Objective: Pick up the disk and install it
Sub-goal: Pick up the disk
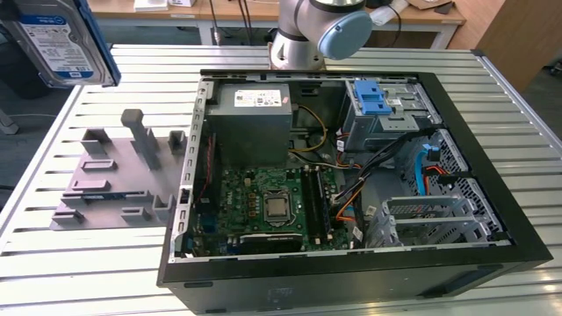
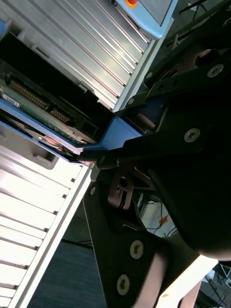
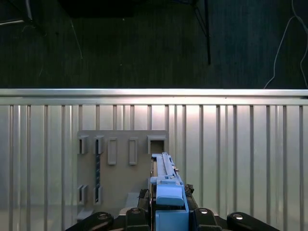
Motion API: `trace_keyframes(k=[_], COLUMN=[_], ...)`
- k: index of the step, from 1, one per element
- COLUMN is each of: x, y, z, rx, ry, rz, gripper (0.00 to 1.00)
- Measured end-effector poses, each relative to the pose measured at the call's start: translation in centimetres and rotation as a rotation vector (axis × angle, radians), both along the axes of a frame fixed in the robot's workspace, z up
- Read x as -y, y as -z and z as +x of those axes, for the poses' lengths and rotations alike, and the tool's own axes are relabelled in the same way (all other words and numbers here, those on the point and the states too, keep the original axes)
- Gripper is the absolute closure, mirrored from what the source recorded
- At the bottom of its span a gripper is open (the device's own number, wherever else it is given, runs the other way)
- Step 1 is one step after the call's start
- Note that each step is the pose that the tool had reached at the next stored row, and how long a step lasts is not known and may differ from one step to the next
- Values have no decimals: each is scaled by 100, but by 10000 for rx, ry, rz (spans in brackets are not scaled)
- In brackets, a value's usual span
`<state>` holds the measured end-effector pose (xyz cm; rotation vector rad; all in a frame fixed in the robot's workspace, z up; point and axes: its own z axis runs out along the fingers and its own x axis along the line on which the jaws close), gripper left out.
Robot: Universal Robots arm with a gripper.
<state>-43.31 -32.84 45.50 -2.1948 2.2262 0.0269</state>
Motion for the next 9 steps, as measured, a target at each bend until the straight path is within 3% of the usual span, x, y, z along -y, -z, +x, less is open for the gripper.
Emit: trace_keyframes(k=[9], x=[0], y=[-111], z=[0], rx=[1], ry=[0], rz=[0], gripper=[64])
